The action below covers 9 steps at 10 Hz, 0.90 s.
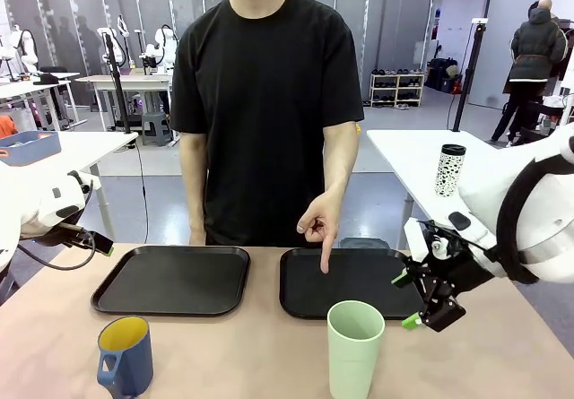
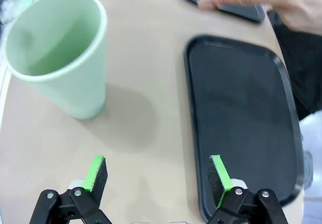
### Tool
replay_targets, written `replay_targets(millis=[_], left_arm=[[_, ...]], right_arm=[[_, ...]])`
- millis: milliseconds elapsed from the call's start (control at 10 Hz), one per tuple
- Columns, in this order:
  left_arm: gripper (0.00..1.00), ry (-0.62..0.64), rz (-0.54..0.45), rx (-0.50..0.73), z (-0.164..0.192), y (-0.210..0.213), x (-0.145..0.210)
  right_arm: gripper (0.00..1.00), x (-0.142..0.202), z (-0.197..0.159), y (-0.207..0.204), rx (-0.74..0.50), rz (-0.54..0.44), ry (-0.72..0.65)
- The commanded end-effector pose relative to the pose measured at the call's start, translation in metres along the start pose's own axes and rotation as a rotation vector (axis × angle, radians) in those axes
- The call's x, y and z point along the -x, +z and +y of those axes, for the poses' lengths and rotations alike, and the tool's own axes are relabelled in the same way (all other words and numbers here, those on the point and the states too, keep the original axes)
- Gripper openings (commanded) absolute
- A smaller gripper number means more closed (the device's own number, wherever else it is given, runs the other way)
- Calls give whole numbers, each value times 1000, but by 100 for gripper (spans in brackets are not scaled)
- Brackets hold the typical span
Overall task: Sort and store the cups by type.
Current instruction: Pick up the Reusable plastic cup.
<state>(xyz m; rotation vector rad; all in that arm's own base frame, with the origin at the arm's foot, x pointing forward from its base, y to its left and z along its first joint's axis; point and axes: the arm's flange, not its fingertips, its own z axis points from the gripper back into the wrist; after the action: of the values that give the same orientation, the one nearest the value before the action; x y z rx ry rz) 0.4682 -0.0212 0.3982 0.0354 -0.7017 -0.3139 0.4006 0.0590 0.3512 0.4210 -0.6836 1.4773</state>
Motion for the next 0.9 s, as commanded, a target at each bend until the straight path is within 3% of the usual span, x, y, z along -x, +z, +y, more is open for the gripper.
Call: replay_targets(millis=[0,400,500,700,800], left_arm=[[100,2,-2,-2,-1,0,-2],[100,2,-2,-2,-1,0,-2],[100,2,-2,-2,-1,0,-2],[100,2,-2,-2,-1,0,-2],[100,2,-2,-2,-1,0,-2]], right_arm=[[100,32,-8,-18,-107,-119,0],[100,58,-11,-27,-200,-284,61],[100,62,-8,-28,-226,-379,42],[100,74,-4,-34,-238,-413,44],[100,79,-2,-35,-241,-473,27]])
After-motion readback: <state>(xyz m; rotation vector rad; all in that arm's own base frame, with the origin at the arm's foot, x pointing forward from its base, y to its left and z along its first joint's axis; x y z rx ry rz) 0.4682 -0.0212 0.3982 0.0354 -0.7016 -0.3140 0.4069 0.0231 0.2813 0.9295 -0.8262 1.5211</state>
